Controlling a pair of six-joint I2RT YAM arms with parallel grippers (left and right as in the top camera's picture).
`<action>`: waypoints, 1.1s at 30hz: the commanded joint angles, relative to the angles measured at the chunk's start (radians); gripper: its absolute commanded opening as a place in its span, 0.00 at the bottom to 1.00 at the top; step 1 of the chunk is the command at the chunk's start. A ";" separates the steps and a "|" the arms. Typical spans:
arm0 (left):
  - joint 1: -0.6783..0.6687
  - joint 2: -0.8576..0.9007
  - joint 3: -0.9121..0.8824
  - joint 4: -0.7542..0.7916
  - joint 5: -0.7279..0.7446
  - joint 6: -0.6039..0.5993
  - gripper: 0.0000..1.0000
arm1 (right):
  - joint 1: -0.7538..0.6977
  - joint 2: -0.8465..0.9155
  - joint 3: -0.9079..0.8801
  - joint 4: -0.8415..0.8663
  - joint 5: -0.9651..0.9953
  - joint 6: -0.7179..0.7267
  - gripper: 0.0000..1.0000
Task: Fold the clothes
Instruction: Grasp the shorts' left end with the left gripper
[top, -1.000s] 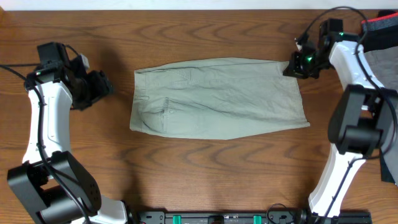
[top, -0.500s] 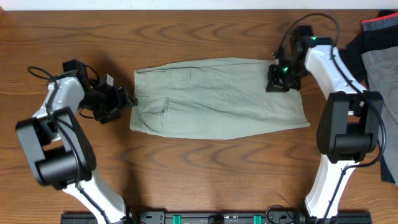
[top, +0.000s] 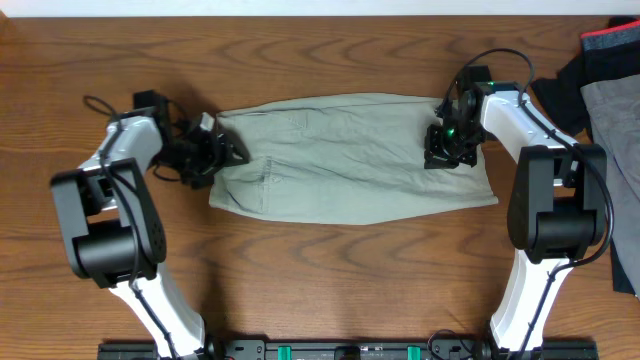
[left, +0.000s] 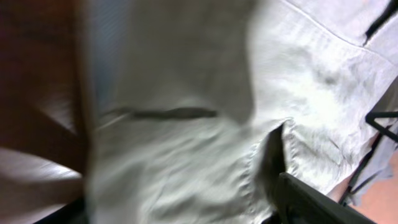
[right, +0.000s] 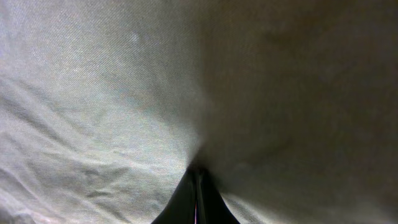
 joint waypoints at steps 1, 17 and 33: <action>-0.050 0.084 -0.035 0.021 -0.143 -0.040 0.74 | 0.014 0.013 -0.032 -0.003 0.061 0.019 0.02; -0.070 0.084 -0.017 -0.019 -0.171 -0.030 0.08 | 0.013 0.013 -0.032 -0.010 0.061 0.018 0.01; 0.093 -0.015 0.573 -0.746 -0.717 0.007 0.06 | -0.145 -0.199 -0.027 -0.023 0.050 0.018 0.02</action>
